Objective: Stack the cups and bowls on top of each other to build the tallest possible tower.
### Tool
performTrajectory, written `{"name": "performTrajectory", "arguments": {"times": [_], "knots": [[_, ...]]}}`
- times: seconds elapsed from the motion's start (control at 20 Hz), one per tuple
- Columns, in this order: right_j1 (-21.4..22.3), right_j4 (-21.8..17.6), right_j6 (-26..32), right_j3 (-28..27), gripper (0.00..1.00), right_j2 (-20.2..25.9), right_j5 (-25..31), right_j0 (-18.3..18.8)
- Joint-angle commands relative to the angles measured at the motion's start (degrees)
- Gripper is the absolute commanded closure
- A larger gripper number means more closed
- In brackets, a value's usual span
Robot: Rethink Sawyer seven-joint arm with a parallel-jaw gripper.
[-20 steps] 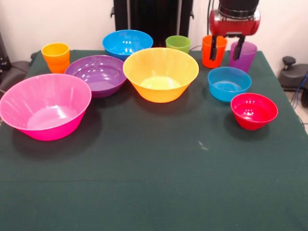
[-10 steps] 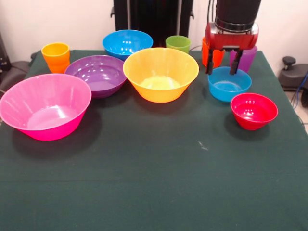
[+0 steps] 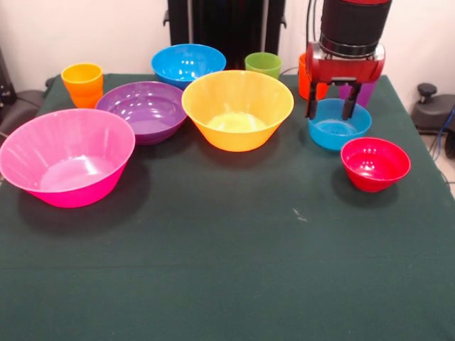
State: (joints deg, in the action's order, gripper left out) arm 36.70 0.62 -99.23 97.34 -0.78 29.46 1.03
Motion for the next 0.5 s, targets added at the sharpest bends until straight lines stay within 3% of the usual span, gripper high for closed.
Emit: {"name": "performTrajectory", "arguments": {"times": [0.05, 0.5], "knots": [[0.1, 0.8, -8.5, -2.8, 0.0, 0.5, 10.0, -1.6], [2.4, -0.9, -5.4, 2.6, 0.0, 0.7, 8.0, -0.4]]}}
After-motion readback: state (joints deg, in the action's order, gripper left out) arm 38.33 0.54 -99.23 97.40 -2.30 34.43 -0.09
